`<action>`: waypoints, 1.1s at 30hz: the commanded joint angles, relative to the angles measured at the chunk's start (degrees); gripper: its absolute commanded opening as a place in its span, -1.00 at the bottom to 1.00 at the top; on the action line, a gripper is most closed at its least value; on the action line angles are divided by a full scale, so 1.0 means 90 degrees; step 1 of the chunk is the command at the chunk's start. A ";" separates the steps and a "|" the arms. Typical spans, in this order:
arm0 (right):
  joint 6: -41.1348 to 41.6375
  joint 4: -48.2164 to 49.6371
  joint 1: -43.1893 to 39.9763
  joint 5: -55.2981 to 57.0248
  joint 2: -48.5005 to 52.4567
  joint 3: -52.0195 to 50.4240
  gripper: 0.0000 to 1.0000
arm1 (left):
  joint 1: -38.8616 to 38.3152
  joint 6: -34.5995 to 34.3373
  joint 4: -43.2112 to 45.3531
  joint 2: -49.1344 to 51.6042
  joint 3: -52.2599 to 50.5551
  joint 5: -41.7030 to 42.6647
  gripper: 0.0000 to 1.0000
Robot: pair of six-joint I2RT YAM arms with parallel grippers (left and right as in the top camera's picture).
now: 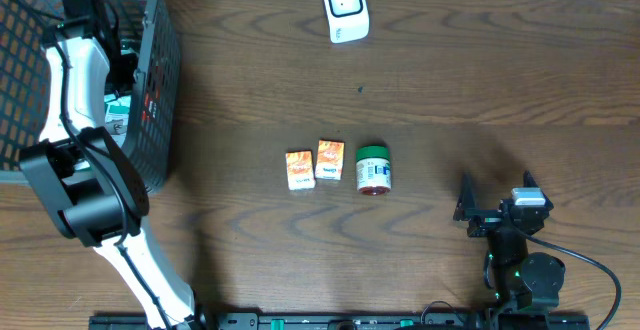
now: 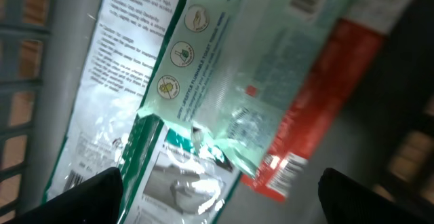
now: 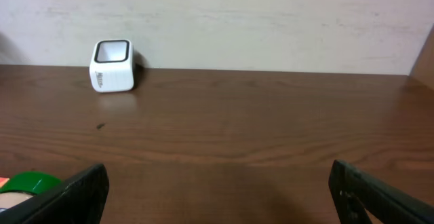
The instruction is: Scan the item barcode
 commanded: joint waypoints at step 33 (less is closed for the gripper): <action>0.0041 -0.0027 0.0085 0.0039 -0.0034 -0.0005 0.99 | 0.1297 -0.0172 0.2356 0.0143 -0.1433 0.2225 0.96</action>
